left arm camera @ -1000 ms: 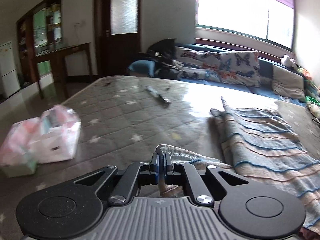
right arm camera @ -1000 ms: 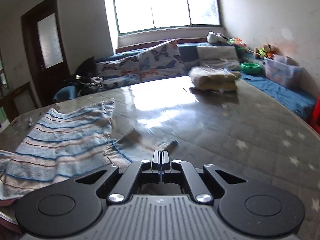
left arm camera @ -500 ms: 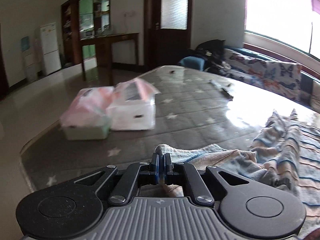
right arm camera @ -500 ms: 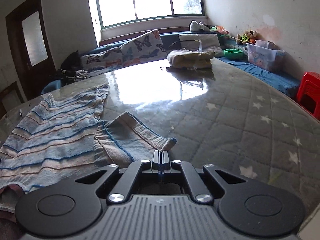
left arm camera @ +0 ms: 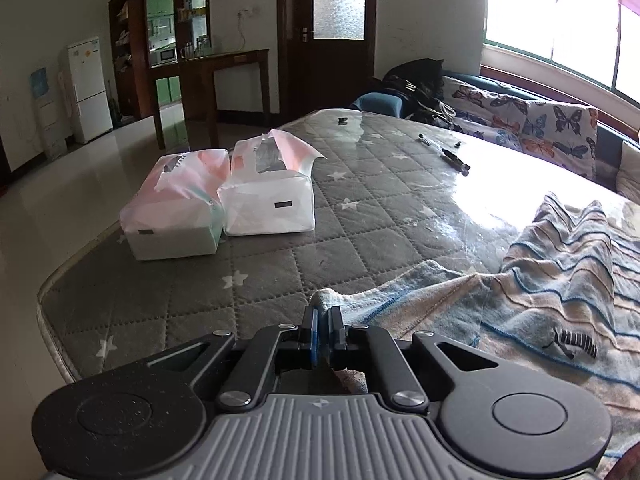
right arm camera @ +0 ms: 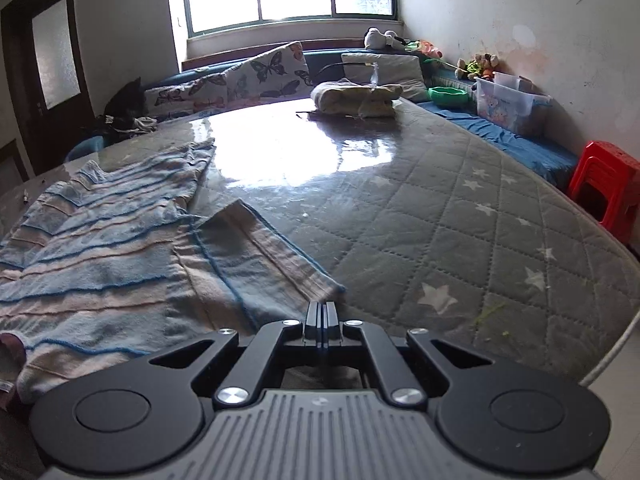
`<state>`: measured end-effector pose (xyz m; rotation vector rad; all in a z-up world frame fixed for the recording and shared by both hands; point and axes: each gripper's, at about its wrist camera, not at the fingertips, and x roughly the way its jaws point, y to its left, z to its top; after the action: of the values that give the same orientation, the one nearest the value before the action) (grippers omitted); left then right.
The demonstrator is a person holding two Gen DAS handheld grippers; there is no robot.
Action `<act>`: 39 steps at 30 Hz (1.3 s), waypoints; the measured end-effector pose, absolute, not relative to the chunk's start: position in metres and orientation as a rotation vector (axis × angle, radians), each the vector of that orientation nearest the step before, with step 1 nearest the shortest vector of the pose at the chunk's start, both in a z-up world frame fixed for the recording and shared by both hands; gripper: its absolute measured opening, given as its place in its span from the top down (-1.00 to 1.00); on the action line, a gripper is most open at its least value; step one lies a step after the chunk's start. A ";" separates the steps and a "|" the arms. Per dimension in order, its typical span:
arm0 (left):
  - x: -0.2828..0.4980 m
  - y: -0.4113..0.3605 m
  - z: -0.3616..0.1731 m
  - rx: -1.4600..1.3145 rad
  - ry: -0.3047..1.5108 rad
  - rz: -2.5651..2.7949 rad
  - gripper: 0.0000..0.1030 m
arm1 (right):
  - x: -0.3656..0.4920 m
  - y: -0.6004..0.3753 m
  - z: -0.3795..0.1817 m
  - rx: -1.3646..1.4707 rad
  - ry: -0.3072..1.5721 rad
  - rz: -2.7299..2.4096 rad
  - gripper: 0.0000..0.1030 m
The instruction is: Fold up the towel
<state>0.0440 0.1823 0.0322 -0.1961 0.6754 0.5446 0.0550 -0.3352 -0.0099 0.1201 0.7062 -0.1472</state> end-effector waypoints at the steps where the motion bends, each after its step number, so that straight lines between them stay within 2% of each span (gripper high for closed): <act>1: 0.044 0.182 0.032 -0.195 0.677 0.544 0.89 | 0.053 -0.338 -0.009 0.119 0.705 -0.157 0.99; 12: 0.047 0.186 0.033 -0.191 0.687 0.551 0.77 | 0.082 -0.325 0.010 0.103 0.658 -0.024 0.88; 16: 0.049 0.188 0.034 -0.182 0.694 0.579 0.68 | 0.103 -0.303 0.004 0.072 0.676 0.064 0.67; 17: 0.050 0.189 0.035 -0.185 0.695 0.585 0.53 | 0.109 -0.298 0.001 0.060 0.684 0.082 0.65; 18: 0.050 0.189 0.036 -0.186 0.696 0.589 0.29 | 0.113 -0.294 -0.002 0.052 0.694 0.093 0.65; 19: 0.052 0.188 0.038 -0.181 0.694 0.586 0.19 | 0.116 -0.293 -0.005 0.050 0.703 0.097 0.65; 23: 0.065 0.177 0.045 -0.152 0.683 0.544 -0.03 | 0.119 -0.296 -0.009 0.041 0.715 0.088 0.63; 26: 0.082 0.163 0.050 -0.131 0.677 0.484 -0.05 | 0.117 -0.301 -0.007 0.025 0.725 0.074 0.54; 39: 0.193 0.101 0.056 -0.037 0.683 0.219 -0.05 | 0.150 -0.303 0.015 0.002 0.746 0.128 0.44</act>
<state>0.1935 0.1008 0.0559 -0.0366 0.6831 0.2187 0.1502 -0.3035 0.0152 0.0017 0.7459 0.1275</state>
